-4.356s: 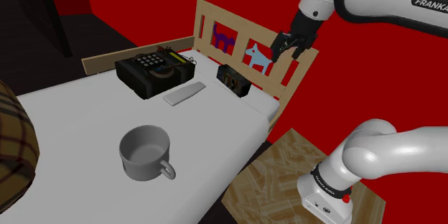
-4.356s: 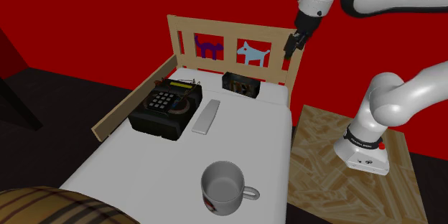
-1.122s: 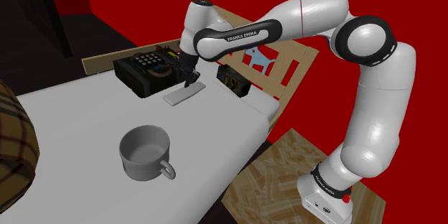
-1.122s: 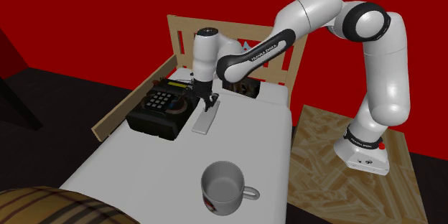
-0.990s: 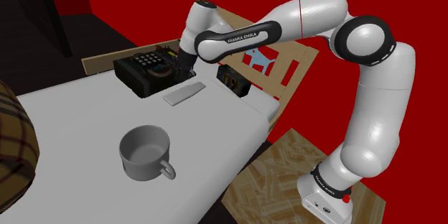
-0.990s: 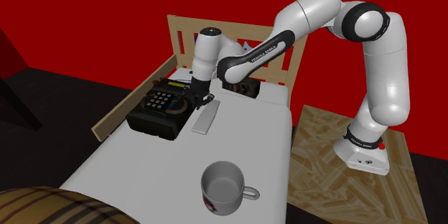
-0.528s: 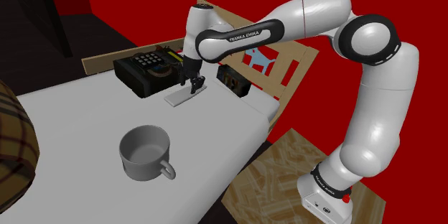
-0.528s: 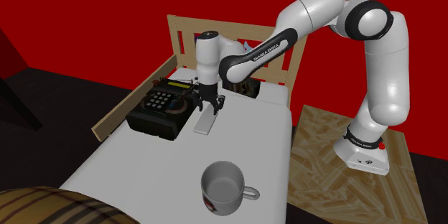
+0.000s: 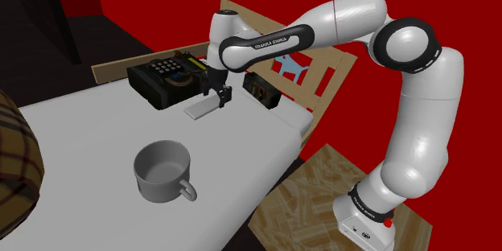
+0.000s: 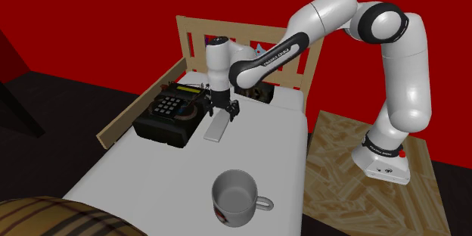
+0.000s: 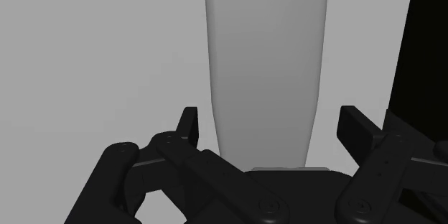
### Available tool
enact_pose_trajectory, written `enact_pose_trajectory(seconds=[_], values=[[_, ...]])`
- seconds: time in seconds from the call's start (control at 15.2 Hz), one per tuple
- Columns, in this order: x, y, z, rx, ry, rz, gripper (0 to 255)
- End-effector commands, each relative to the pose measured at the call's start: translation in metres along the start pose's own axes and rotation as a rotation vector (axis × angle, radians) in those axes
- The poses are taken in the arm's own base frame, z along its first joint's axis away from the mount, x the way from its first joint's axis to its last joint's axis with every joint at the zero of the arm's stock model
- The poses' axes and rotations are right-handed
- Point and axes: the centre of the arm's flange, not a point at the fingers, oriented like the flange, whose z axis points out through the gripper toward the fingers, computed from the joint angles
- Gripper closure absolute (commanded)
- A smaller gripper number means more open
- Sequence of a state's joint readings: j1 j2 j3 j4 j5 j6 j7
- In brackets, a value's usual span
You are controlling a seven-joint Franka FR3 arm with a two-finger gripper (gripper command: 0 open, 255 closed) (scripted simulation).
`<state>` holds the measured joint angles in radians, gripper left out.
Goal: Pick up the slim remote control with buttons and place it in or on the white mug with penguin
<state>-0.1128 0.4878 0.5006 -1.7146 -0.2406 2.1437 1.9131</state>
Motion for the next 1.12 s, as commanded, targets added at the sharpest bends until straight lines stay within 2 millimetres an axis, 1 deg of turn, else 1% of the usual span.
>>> enact_pose_trajectory(seconds=[0.0,0.53,0.59,1.06], values=[[0.0004,0.0001,0.0086,0.0,0.0,0.0,0],[0.0004,0.0,0.0086,0.0,0.0,0.0,0],[0.0004,0.0,0.0086,0.0,0.0,0.0,255],[0.0004,0.0,0.0086,0.0,0.0,0.0,255]])
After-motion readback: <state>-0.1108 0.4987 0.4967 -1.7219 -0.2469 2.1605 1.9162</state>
